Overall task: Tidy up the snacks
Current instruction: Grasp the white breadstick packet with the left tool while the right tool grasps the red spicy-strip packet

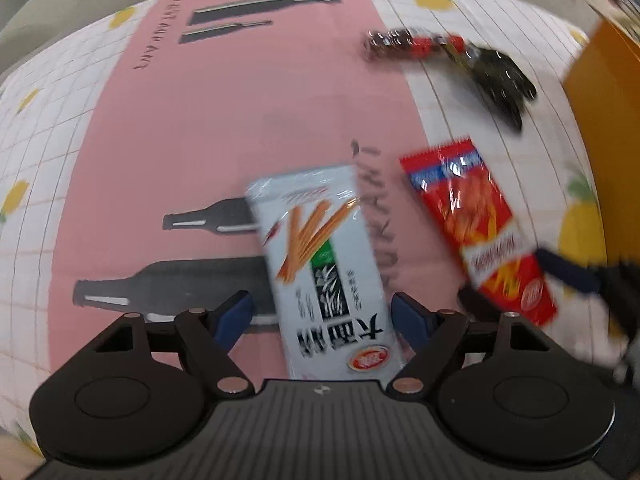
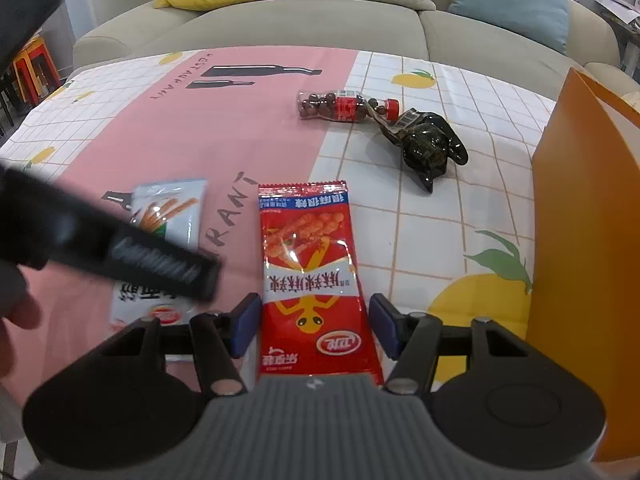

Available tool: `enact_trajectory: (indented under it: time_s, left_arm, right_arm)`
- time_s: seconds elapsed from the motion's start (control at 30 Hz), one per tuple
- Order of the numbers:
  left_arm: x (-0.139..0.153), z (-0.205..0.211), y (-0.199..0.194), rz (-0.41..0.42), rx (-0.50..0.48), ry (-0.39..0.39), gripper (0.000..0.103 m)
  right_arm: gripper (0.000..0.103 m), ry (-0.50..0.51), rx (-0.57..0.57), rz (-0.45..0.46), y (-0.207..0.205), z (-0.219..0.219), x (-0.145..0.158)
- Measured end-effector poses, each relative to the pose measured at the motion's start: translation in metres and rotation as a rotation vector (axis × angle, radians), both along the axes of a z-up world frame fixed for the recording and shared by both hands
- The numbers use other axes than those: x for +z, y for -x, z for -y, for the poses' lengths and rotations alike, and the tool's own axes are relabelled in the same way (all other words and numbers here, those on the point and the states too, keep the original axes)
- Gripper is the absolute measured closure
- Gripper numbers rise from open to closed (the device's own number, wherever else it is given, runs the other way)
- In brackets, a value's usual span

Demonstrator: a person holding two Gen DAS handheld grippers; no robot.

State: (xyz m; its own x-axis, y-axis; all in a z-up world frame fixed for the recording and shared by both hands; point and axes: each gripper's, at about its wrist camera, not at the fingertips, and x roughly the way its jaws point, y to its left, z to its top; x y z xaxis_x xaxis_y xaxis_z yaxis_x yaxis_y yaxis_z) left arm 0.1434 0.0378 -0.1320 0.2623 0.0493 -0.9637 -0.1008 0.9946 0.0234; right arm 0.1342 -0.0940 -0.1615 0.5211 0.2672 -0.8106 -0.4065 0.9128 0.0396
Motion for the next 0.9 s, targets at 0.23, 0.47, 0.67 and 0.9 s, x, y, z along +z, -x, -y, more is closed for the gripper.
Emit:
enact_trajectory:
  time_s: [0.23,0.47,0.67,0.9]
  left_arm:
    - [0.005,-0.027,0.014,0.03,0.006,0.023,0.017]
    - [0.005,-0.009,0.018,0.185,-0.145,-0.044,0.02]
    - [-0.003,-0.013,0.014,0.267,-0.128,-0.012,0.02]
    - [-0.01,-0.016,0.016,0.312,-0.115,-0.013,0.004]
  right_arm:
    - [0.039,0.015,0.027,0.011,0.005,-0.004,-0.001]
    - [0.042,-0.067,-0.041,0.025,0.0,0.01,0.004]
    - [0.042,-0.061,-0.034,0.091,-0.008,0.007,0.008]
    - [0.043,-0.062,-0.022,0.061,-0.02,0.003,0.002]
